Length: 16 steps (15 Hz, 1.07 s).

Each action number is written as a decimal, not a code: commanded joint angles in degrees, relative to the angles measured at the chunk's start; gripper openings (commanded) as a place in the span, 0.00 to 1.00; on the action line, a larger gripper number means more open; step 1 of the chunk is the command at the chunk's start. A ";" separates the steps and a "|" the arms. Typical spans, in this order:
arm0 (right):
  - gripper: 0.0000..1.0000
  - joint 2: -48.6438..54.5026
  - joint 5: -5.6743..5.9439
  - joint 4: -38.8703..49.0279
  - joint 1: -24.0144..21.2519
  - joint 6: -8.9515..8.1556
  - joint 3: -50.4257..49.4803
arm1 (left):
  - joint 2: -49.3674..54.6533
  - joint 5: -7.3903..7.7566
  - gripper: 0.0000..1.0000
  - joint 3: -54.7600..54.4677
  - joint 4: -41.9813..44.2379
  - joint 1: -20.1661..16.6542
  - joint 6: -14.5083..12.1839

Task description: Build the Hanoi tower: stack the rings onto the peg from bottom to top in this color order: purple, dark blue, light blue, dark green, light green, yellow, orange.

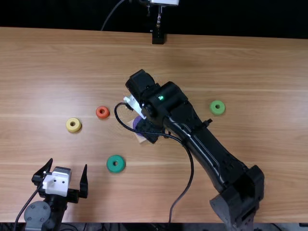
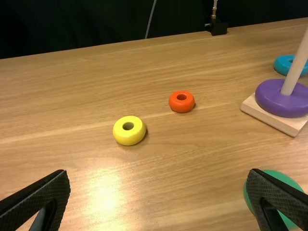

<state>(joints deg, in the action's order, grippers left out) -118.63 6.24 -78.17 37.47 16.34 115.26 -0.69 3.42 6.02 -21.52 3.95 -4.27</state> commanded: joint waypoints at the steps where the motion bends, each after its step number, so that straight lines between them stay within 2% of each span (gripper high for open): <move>1: 0.00 9.38 0.40 -0.25 -0.21 2.12 -5.05 | 0.69 0.90 1.00 -6.02 -4.53 -0.61 -0.79; 2: 0.00 13.16 0.72 0.06 -0.30 2.33 -10.85 | 0.69 0.90 1.00 -6.02 -4.53 -0.61 -0.79; 5: 0.00 24.23 5.05 0.80 -3.72 2.54 -25.88 | 0.69 0.90 1.00 -6.02 -4.53 -0.61 -0.79; 7: 0.00 28.89 6.73 4.49 -5.75 2.54 -33.17 | 0.69 0.90 1.00 -6.02 -4.53 -0.61 -0.79; 10: 0.00 35.92 6.94 13.98 -10.40 2.44 -45.30 | 0.69 0.90 1.00 -6.02 -4.53 -0.61 -0.79; 13: 0.00 39.79 6.94 21.47 -12.51 2.65 -56.73 | 0.69 0.90 1.00 -6.02 -4.64 -0.61 -0.79; 16: 0.00 39.61 6.84 23.90 -12.60 2.86 -63.58 | 0.69 0.90 1.00 -6.02 -4.53 -0.61 -0.79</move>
<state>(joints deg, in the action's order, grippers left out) -79.81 12.51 -54.65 25.71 19.03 52.36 -0.67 3.44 6.02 -21.52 3.97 -4.34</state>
